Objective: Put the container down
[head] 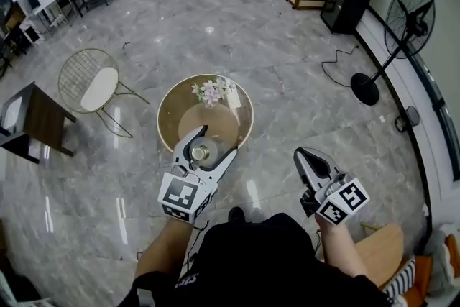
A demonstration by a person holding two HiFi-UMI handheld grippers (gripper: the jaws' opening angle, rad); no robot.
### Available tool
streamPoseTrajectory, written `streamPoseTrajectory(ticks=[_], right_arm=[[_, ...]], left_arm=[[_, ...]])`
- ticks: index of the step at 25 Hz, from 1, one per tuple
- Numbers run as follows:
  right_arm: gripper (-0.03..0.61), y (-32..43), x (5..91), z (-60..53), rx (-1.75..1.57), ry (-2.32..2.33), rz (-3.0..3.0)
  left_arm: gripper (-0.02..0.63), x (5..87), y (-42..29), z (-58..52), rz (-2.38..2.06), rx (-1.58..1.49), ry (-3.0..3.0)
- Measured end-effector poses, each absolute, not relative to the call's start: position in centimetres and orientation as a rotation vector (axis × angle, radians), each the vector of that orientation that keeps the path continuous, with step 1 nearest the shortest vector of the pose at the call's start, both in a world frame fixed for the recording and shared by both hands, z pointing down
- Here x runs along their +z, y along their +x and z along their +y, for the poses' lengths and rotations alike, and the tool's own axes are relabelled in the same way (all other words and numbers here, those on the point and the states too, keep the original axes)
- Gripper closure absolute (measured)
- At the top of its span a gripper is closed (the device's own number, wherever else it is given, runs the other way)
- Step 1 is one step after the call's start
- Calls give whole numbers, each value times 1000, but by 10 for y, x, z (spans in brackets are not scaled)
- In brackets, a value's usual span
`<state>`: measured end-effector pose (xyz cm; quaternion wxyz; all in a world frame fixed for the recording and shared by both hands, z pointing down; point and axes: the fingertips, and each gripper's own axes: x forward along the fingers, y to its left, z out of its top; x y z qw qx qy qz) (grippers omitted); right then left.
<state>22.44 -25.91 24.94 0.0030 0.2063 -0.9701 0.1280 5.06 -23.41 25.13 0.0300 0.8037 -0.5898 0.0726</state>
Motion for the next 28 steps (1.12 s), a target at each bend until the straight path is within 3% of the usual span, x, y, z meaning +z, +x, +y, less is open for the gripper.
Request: streamPoseTrajectory(ticks=[12, 20, 28], right_arm=[[563, 174, 274, -381, 457, 224, -3074], [563, 190, 295, -494, 452, -80, -3000], [563, 186, 301, -531, 452, -303, -2963]], left_arm=[[270, 277, 15, -299, -2099, 261, 2151], [270, 279, 35, -371, -2308, 199, 1883], [270, 291, 55, -378, -2415, 183, 1660]])
